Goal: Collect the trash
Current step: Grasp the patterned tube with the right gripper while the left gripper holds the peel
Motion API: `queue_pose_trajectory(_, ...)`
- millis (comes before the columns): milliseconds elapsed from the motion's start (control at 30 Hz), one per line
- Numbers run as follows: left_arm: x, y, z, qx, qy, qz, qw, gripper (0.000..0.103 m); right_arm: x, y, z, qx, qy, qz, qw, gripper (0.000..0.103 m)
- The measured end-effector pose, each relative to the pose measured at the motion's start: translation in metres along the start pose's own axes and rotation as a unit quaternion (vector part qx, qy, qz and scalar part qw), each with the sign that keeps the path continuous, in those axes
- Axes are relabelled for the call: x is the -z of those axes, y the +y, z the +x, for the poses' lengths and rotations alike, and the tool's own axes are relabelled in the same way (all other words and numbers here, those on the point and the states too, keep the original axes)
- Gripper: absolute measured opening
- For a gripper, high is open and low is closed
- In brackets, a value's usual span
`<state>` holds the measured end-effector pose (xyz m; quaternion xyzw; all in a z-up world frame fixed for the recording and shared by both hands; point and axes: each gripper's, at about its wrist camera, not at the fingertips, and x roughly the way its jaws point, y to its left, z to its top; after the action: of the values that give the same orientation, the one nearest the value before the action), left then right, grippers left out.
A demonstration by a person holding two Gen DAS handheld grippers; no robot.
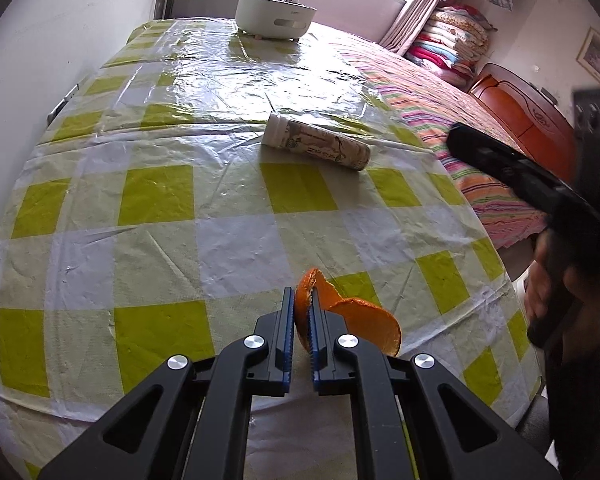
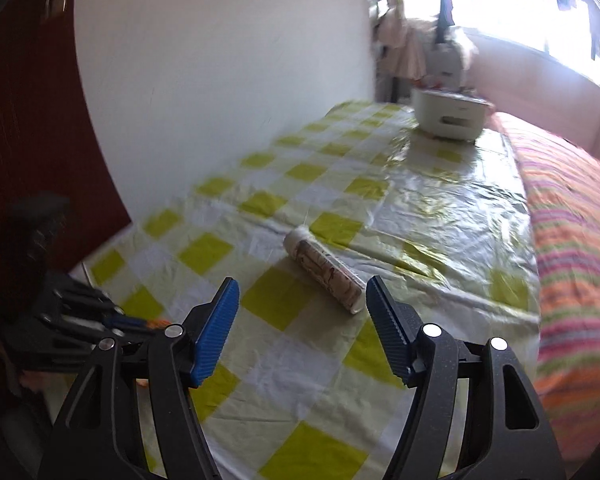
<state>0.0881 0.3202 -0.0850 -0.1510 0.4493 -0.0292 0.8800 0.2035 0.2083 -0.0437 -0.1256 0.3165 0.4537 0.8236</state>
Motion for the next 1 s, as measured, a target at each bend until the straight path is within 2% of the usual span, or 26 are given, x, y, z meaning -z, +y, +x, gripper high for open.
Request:
queue_pose_trajectory(167,0.001,0.004,0.000,-0.001,0.005,-0.005,1.0000,0.006,-0.016,0.002,0.044,-0.025,0.076,-0.049,0.996,0.066)
queue_pose_trajectory(333,0.002,0.004,-0.003,0.006,0.008,-0.004,0.9999,0.006,-0.033,-0.003,0.079,-0.031,0.127,-0.073,0.989,0.066)
queue_pose_trajectory(500,0.001,0.000,-0.006,0.007,0.005,0.006,0.9999,0.006,-0.042,-0.011,0.112,-0.011,0.179,-0.098,0.979,0.059)
queue_pose_trajectory(567,0.001,-0.002,-0.007,0.006,0.004,0.008,0.9999,0.007,-0.041,-0.011,0.125,-0.012,0.202,-0.104,0.974,0.050)
queue_pose_trajectory(633,0.001,-0.002,-0.008,0.007,0.004,0.010,0.9999,0.007,-0.035,-0.007,0.137,0.002,0.227,-0.120,0.966,0.050)
queue_pose_trajectory(700,0.000,-0.003,-0.008,0.007,0.003,0.010,0.9999,0.007,-0.033,-0.007,0.140,0.007,0.231,-0.125,0.965,0.038)
queue_pose_trajectory(767,0.000,-0.004,-0.009,0.007,0.003,0.012,0.9999,0.007,-0.036,-0.009,0.139,0.002,0.235,-0.113,0.966,0.032)
queue_pose_trajectory(1000,0.002,-0.009,-0.010,0.004,0.004,0.016,0.9999,0.007,-0.019,-0.005,0.114,-0.009,0.210,-0.076,0.975,0.031)
